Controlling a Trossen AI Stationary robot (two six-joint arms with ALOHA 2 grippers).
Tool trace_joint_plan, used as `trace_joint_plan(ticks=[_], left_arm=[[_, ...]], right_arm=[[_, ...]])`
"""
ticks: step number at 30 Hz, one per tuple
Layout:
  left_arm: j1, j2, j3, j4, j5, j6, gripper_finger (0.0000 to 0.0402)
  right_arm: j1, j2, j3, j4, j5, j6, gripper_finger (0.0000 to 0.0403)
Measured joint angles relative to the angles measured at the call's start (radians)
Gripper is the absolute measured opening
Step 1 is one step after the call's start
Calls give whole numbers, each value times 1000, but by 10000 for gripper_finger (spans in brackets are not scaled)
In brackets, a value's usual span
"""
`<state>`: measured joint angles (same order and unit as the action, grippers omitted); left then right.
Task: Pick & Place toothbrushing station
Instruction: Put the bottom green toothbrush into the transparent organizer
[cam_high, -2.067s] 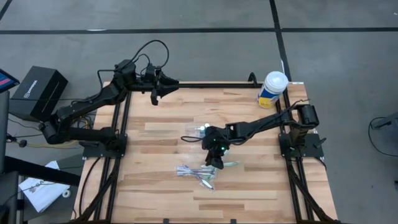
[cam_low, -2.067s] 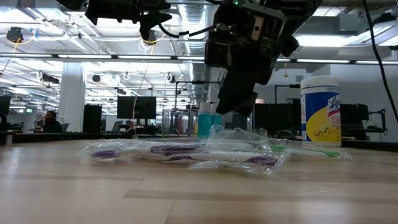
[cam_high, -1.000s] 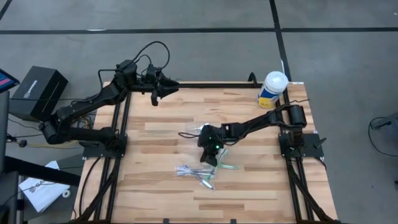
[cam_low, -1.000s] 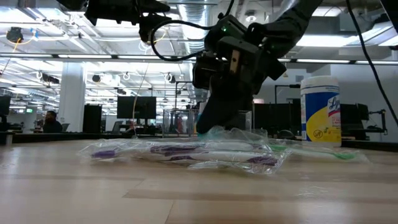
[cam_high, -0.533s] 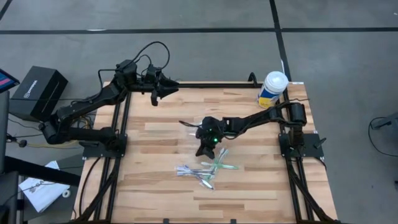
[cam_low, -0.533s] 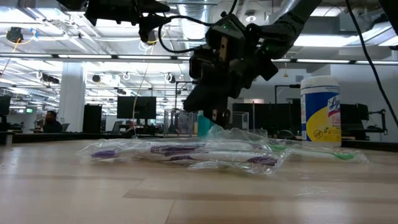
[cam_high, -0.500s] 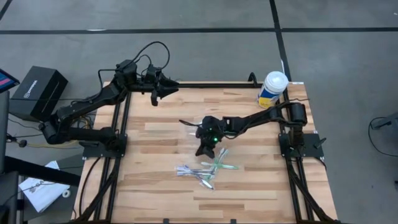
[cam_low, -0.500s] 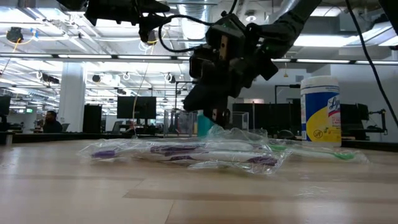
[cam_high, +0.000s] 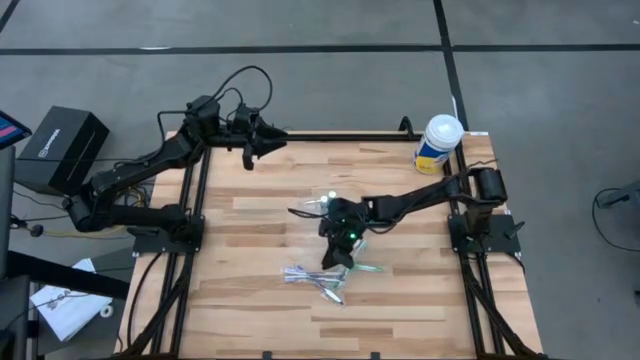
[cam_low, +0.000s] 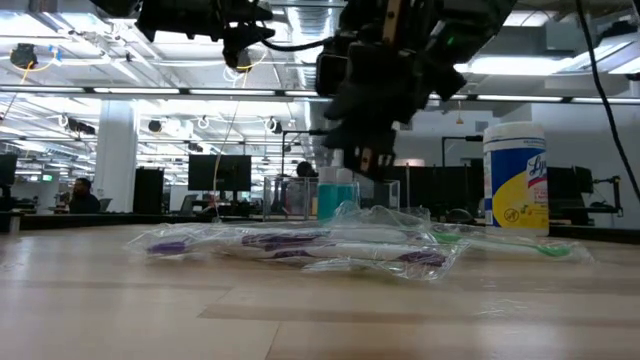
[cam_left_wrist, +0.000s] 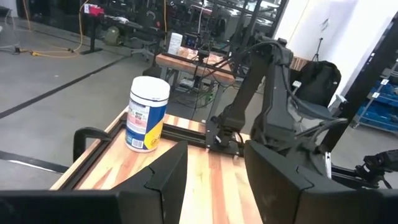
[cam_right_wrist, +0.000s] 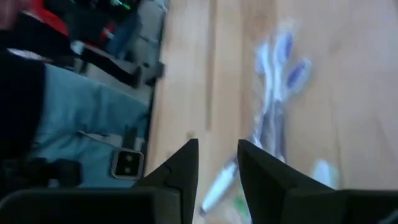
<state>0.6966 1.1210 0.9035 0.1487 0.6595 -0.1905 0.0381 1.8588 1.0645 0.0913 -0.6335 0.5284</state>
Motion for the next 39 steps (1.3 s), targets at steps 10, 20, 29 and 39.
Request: trace_joint_plan(ticks=[10,20,29,39], left_arm=[[19,0,0,0,-1,14,154],[19,0,0,-31,-1,34,154],[19,0,0,-63,-1,62,154],[19,0,0,-61,-1,74,154]], right_arm=[[21,1,-2,-181,58,-82,122],[16,13,-1,-162,106,-87,141],[15,13,-1,-170,120,-87,141],[-17,13,-1,-227,131,-134,142]])
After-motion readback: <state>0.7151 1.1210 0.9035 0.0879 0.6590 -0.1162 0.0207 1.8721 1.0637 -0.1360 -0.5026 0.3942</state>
